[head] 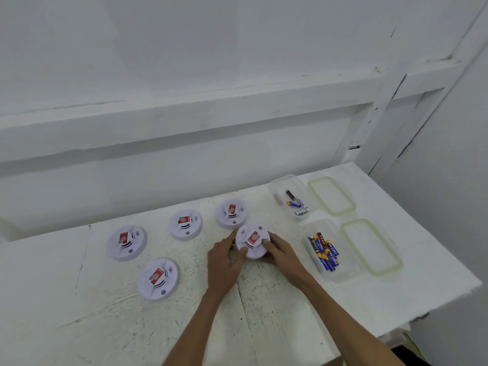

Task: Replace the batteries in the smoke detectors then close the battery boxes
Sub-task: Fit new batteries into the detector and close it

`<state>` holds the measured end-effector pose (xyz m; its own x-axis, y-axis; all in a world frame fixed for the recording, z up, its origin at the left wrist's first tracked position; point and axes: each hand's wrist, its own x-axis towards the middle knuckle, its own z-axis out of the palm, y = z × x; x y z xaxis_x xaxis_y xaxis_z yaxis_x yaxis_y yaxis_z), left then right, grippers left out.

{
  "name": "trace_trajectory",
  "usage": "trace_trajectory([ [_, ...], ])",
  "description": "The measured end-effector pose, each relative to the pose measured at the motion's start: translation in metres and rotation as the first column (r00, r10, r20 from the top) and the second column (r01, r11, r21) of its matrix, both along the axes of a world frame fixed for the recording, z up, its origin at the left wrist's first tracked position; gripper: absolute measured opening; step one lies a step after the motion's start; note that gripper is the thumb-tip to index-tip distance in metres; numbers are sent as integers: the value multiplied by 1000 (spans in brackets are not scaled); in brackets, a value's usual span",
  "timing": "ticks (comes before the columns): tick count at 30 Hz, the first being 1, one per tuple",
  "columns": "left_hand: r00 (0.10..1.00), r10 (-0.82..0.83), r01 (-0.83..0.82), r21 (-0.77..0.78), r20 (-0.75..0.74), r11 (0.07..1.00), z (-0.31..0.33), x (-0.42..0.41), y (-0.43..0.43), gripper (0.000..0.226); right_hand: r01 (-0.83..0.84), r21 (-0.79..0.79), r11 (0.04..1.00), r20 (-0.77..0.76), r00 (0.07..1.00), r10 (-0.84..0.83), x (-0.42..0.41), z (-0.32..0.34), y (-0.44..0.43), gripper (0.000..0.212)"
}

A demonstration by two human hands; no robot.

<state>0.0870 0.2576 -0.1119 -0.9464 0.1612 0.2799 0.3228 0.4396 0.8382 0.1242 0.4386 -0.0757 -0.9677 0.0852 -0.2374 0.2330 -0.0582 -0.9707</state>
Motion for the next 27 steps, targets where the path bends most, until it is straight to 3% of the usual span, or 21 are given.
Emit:
trace_trajectory([
  [7,999,-37,37,3,31,999,-6,0,0,47,94,-102,990,164,983,-77,-7,2,2,26],
  [9,998,-54,51,68,37,996,-1,2,1,55,80,-50,996,172,983,-70,-13,6,3,31],
  [12,992,1,-23,169,126,985,1,4,2,67,27,-6,1000,186,982,-25,-22,8,0,31],
  [15,975,54,-99,203,217,974,6,6,2,60,61,-99,993,234,972,-37,-27,1,-5,34],
  [20,986,55,-73,114,155,991,13,6,4,55,156,-332,930,187,978,-97,-27,1,-14,37],
  [24,995,22,-28,54,101,998,6,3,3,65,127,-366,922,165,984,-70,-24,-2,-17,50],
  [27,998,-6,6,-4,65,1000,3,2,5,69,147,-386,911,178,980,-82,-24,-4,-17,47],
])
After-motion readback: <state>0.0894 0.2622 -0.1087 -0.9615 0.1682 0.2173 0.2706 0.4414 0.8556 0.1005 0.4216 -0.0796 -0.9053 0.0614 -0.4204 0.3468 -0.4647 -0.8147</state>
